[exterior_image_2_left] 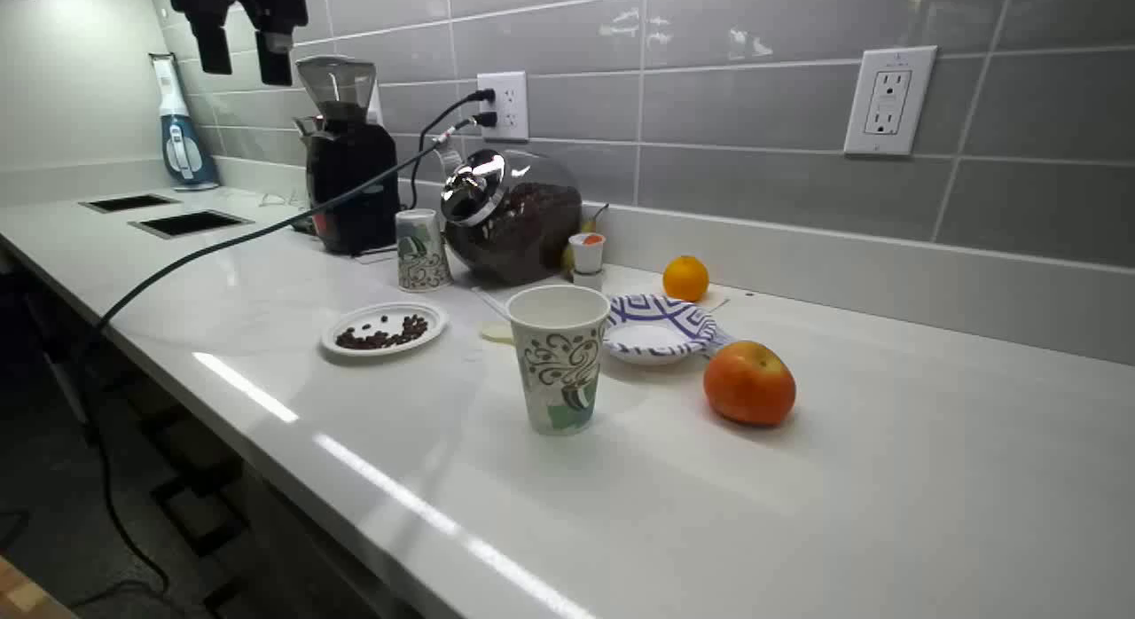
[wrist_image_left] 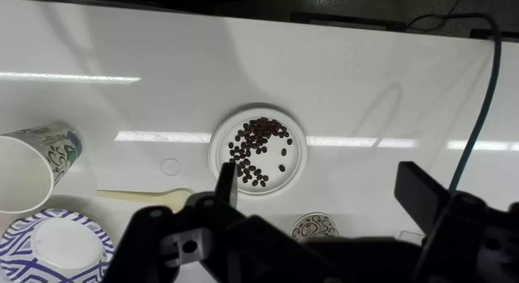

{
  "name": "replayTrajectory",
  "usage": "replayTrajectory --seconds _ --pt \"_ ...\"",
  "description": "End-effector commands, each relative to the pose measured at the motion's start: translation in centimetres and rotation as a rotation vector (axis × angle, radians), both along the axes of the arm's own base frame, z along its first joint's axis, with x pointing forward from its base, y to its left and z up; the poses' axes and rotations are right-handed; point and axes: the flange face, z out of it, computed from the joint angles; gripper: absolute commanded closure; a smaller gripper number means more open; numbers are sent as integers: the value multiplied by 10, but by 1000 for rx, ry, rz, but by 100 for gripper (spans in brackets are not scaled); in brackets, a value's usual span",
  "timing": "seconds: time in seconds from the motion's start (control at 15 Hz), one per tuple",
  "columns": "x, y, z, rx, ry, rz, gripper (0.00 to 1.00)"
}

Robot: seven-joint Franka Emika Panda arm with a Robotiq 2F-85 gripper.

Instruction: Pour the beans on the plate into the cup

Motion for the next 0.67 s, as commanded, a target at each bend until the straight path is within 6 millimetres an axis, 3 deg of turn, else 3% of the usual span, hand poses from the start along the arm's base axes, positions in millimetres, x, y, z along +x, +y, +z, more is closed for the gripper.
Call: replayTrajectory --seconds 0.0,0.6 --pt "0 0 1 0 1 0 0" --pt "7 -5 -2 1 -40 64 0"
